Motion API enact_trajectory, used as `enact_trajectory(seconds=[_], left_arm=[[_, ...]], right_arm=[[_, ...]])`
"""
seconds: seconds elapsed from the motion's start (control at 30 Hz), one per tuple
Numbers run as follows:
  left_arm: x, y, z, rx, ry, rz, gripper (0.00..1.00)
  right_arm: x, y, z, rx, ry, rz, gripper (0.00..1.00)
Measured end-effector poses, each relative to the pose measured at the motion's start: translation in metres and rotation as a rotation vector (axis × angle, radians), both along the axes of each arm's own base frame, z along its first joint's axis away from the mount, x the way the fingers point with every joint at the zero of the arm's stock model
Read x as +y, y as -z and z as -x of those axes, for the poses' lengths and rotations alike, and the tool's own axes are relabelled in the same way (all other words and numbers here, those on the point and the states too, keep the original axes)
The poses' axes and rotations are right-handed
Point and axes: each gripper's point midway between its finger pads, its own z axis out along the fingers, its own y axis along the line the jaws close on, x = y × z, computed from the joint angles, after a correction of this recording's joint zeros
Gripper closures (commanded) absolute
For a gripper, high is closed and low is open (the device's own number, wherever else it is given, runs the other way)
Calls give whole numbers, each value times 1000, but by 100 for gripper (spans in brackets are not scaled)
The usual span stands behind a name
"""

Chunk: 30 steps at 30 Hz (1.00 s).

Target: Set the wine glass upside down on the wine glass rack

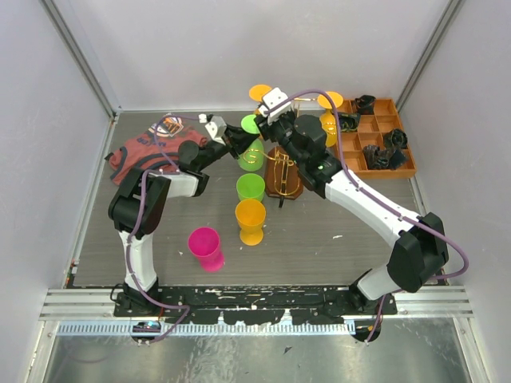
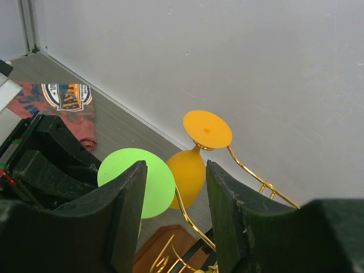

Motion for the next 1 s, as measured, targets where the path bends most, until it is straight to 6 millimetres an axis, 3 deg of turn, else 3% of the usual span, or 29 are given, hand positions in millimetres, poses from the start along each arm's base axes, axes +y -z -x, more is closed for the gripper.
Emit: enact_trajectory(seconds=[0.13, 0.2, 0.4, 0.77, 1.0], left_arm=[[-2, 3, 2, 4, 17, -11, 52], [-2, 3, 3, 6, 18, -12, 47], [7, 11, 8, 38, 1, -21, 45], [69, 9, 16, 115, -132, -34, 40], [78, -2, 34, 215, -152, -163, 37]], right_arm=[[0, 6, 0, 13, 1, 0, 48], [0, 7, 0, 16, 1, -1, 48], [-1, 7, 0, 18, 3, -5, 48], [0, 7, 0, 33, 4, -12, 46], [-4, -16, 0, 35, 26, -57, 43]])
